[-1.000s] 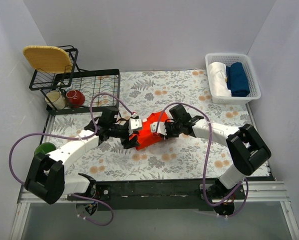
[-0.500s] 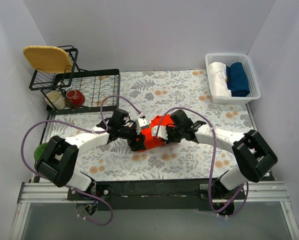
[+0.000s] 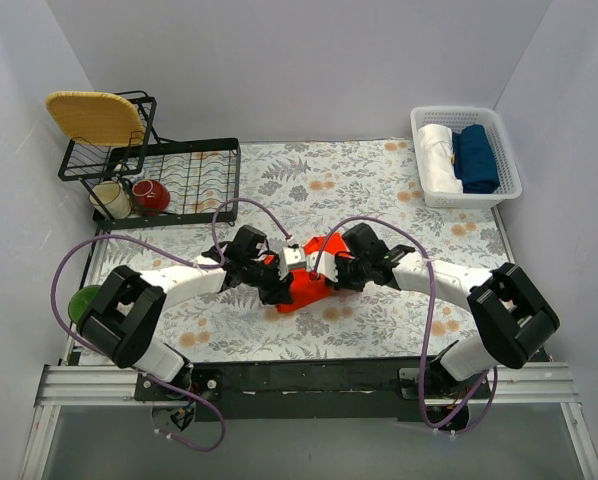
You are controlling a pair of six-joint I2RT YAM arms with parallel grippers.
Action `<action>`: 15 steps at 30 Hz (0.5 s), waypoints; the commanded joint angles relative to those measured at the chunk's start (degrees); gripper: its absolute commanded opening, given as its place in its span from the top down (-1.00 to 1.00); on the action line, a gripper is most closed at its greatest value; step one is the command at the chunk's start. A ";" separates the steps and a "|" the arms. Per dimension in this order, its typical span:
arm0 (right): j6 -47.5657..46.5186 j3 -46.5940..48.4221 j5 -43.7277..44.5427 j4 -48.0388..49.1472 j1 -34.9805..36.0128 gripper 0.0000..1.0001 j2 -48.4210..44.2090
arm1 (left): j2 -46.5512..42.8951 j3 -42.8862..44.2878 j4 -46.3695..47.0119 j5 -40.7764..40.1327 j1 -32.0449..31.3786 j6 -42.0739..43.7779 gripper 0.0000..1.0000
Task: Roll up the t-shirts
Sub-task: Roll the T-shirt to the center of the board.
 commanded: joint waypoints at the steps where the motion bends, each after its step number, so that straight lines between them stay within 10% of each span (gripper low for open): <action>1: 3.29 1.47 -1.67 -4.55 0.19 0.76 -1.61 | 0.16 1.25 -8.60 1.21 -0.39 2.95 0.79; 10: -4.76 14.12 -13.70 -31.09 -3.50 0.87 2.60 | 6.48 14.43 -42.35 14.30 1.54 19.48 1.00; 15: -13.40 20.72 -21.09 -47.26 -4.91 0.94 8.75 | 6.22 14.18 -43.70 15.11 3.55 19.30 1.00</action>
